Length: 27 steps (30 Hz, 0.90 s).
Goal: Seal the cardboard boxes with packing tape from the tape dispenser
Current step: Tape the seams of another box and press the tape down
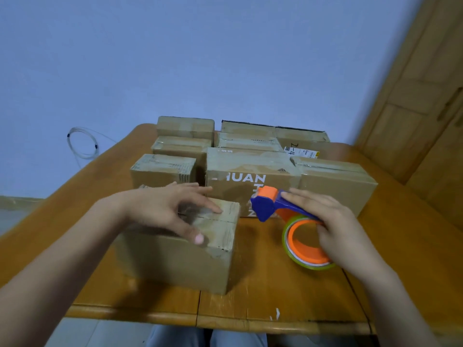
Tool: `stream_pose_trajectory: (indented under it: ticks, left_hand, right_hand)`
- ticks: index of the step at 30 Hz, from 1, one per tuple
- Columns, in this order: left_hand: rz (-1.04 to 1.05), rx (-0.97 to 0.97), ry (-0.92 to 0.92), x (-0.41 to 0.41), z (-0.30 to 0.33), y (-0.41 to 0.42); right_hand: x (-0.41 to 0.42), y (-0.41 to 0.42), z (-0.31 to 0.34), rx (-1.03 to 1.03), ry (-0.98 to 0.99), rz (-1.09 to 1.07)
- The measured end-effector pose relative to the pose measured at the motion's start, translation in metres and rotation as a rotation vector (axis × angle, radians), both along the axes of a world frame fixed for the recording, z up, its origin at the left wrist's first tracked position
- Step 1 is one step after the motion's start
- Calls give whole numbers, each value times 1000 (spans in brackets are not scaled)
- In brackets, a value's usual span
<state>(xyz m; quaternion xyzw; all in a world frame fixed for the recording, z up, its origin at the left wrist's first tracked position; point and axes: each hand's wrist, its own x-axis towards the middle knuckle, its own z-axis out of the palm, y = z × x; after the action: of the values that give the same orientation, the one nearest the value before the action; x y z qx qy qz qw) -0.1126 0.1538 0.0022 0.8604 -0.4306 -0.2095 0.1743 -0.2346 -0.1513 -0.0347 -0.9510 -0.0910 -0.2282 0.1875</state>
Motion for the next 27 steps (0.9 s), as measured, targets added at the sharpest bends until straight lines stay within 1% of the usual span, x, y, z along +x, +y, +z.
stream_pose_trajectory:
  ticks: [4, 6, 9, 12, 14, 17, 21, 24, 27]
  left_hand:
    - [-4, 113, -120, 0, -10, 2]
    - [43, 161, -210, -5, -13, -3]
    - [125, 207, -381, -14, -19, -17]
    - [166, 239, -473, -23, -20, -30]
    - [169, 241, -470, -25, -16, -35]
    - [180, 222, -362, -25, -8, -41]
    - [227, 97, -217, -29, -11, -45]
    - [284, 11, -194, -37, -17, -47]
    - [377, -59, -208, -45, -23, -54]
  right_hand:
    - [3, 16, -15, 126, -55, -6]
    - [3, 23, -24, 199, -72, -20]
    - [0, 27, -35, 249, -148, -54]
    - [-6, 27, -38, 293, -228, -98]
    - [-10, 26, -37, 312, -267, -128]
    - [-15, 24, -36, 334, -308, -149]
    - [-21, 22, -39, 362, -321, -168]
    - [-26, 22, -39, 398, -343, -159]
    - [-30, 23, -36, 391, -377, -148]
